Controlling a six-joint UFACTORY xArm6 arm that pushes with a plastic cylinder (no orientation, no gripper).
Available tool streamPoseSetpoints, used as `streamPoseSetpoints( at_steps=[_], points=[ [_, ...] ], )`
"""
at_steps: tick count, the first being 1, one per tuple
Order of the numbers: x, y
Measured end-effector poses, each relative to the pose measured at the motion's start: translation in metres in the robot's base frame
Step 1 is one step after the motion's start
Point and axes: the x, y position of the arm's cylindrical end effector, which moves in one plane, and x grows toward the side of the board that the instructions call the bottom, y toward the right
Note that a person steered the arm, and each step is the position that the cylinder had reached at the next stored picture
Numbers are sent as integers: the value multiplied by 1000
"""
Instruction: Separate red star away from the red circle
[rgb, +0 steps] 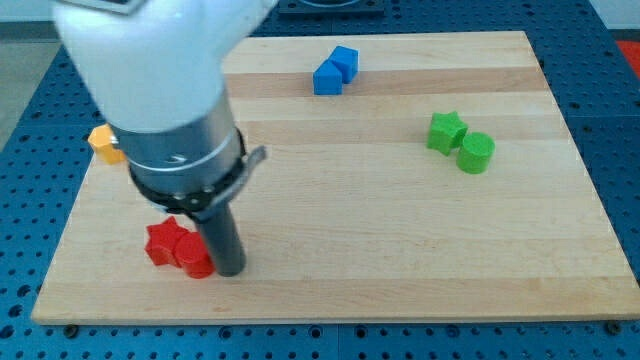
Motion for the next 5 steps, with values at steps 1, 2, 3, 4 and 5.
streamPoseSetpoints(
  at_steps=[1,2,3,4,5],
  points=[
    [-11,-15],
    [-23,-15],
    [-33,-22],
    [-38,-53],
    [-49,-87]
  ],
)
